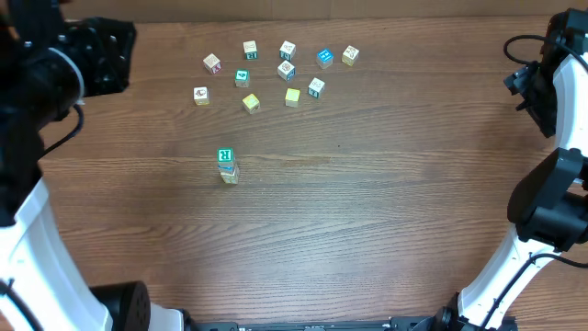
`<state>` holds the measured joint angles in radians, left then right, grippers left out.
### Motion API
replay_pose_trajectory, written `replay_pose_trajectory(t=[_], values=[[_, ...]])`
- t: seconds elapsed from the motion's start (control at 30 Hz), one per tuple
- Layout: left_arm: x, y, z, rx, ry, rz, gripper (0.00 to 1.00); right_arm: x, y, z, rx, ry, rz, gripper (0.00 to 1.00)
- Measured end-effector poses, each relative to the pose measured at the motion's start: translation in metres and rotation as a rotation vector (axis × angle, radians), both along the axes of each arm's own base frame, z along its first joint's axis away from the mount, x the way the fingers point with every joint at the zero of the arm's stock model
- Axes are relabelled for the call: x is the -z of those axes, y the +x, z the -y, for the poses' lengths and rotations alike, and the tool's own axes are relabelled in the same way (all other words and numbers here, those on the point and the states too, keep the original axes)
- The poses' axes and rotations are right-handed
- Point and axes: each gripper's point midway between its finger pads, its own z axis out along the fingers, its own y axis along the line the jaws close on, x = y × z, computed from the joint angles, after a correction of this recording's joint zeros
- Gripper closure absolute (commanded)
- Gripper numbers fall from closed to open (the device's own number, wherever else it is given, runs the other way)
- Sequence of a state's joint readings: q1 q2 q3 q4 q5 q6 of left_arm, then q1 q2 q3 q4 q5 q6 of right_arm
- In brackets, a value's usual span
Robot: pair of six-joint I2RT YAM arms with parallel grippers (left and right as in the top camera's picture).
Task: Form a tower
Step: 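Swing the left gripper over the stack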
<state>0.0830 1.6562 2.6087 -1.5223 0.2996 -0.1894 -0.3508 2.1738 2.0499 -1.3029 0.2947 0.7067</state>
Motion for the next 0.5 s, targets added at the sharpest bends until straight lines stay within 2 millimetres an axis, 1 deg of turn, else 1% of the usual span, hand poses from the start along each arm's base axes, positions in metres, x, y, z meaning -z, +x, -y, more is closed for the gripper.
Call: replay_pose_trajectory(t=[0.1, 0.23, 0.4, 0.5], values=[[0.016, 0.005, 0.008, 0.031, 0.012, -0.058, 0.72, 0.000, 0.000, 0.000, 0.000, 0.000, 0.000, 0.00], [0.037, 0.011, 0.019, 0.064, 0.035, -0.136, 0.64, 0.000, 0.000, 0.000, 0.000, 0.000, 0.000, 0.00], [0.058, 0.021, 0.035, 0.105, 0.071, -0.201, 0.47, 0.000, 0.000, 0.000, 0.000, 0.000, 0.000, 0.00], [0.070, 0.024, 0.044, 0.128, 0.083, -0.245, 0.37, 0.000, 0.000, 0.000, 0.000, 0.000, 0.000, 0.00]])
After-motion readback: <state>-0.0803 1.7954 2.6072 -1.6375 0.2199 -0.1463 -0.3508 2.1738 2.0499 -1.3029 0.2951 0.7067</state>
